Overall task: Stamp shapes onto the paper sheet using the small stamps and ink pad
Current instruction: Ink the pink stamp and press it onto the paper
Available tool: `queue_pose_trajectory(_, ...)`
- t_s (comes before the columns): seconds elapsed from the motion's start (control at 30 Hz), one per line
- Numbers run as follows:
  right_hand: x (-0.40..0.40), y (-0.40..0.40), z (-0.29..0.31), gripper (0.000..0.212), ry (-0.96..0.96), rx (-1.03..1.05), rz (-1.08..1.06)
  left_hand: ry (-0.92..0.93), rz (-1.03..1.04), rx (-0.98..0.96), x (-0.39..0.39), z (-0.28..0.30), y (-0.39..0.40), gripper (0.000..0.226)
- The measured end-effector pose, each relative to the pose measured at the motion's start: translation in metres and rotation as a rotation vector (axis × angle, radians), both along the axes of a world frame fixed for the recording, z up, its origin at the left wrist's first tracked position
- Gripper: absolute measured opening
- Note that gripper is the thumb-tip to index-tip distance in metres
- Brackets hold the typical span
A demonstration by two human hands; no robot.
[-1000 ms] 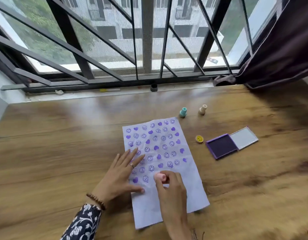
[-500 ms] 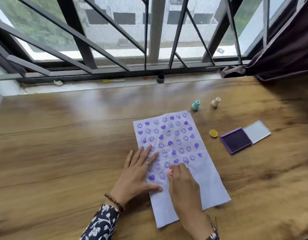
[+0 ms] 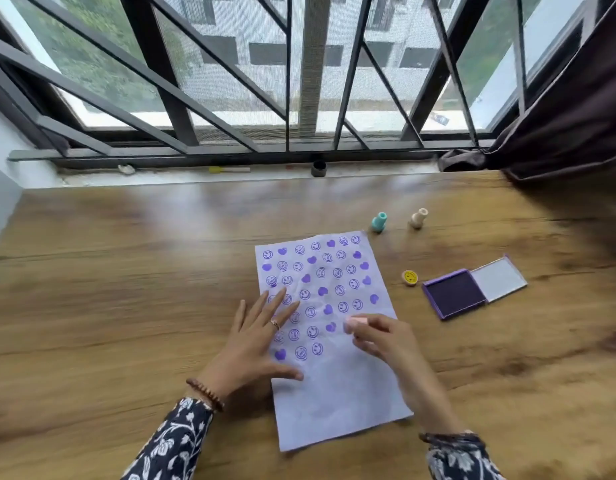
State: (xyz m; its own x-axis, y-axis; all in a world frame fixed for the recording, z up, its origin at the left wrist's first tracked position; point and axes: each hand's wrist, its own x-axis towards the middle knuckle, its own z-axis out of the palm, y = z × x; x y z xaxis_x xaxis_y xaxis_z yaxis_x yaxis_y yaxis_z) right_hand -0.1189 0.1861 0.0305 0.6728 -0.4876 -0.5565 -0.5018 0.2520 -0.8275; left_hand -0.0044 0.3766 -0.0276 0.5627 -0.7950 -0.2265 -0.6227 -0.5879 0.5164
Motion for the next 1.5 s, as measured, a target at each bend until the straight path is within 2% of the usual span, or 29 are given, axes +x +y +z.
queue_pose_trajectory(0.1,-0.018,-0.038,0.009,0.011,-0.111,0.273,-0.174,-0.021,0.045,-0.027,-0.003,0.012,-0.013,0.104)
queue_pose_trajectory(0.2,-0.029,-0.076,0.015,0.016,-0.179,0.404,-0.289,-0.065,0.083,-0.103,-0.008,0.028,-0.042,0.079)
queue_pose_trajectory(0.3,-0.034,-0.115,0.017,0.017,-0.225,0.408,-0.353,-0.009,0.112,-0.288,-0.015,0.042,-0.089,0.047)
queue_pose_trajectory(0.37,-0.034,-0.140,0.017,0.019,-0.252,0.407,-0.364,-0.014,0.054,-0.296,-0.018,0.047,-0.130,0.036)
queue_pose_trajectory(0.5,-0.029,-0.173,0.013,0.029,-0.297,0.381,-0.298,-0.031,-0.077,-0.196,-0.014,0.044,-0.204,0.033)
queue_pose_trajectory(0.67,-0.025,-0.194,0.007,0.017,-0.312,0.329,-0.201,-0.021,-0.105,-0.105,-0.010,0.033,-0.238,0.026)
queue_pose_trajectory(0.77,-0.023,-0.202,0.005,0.013,-0.301,0.236,-0.134,0.144,0.103,-0.207,-0.010,0.034,-0.245,0.021)
queue_pose_trajectory(0.83,-0.019,-0.204,0.006,0.012,-0.312,0.158,-0.075,0.472,0.377,-0.397,-0.016,0.040,-0.247,0.018)
queue_pose_trajectory(0.9,-0.014,-0.205,0.009,0.012,-0.317,0.024,-0.001,0.900,0.528,-0.612,-0.024,0.043,-0.251,0.013)
queue_pose_trajectory(0.93,-0.012,-0.206,0.010,0.011,-0.314,-0.050,0.031,1.026,0.557,-0.682,-0.027,0.043,-0.252,0.014)
queue_pose_trajectory(1.0,-0.008,-0.210,0.014,0.016,-0.322,-0.159,0.084,1.164,0.573,-0.762,-0.031,0.044,-0.254,0.012)
queue_pose_trajectory(1.17,-0.003,-0.216,0.022,0.029,-0.341,-0.245,0.169,1.221,0.622,-0.794,-0.030,0.048,-0.261,0.015)
queue_pose_trajectory(1.37,-0.003,-0.220,0.031,0.030,-0.379,-0.322,0.182,1.243,0.593,-0.810,-0.024,0.049,-0.268,0.013)
queue_pose_trajectory(1.5,-0.002,-0.221,0.031,0.030,-0.397,-0.342,0.142,1.262,0.594,-0.821,-0.023,0.052,-0.273,0.023)
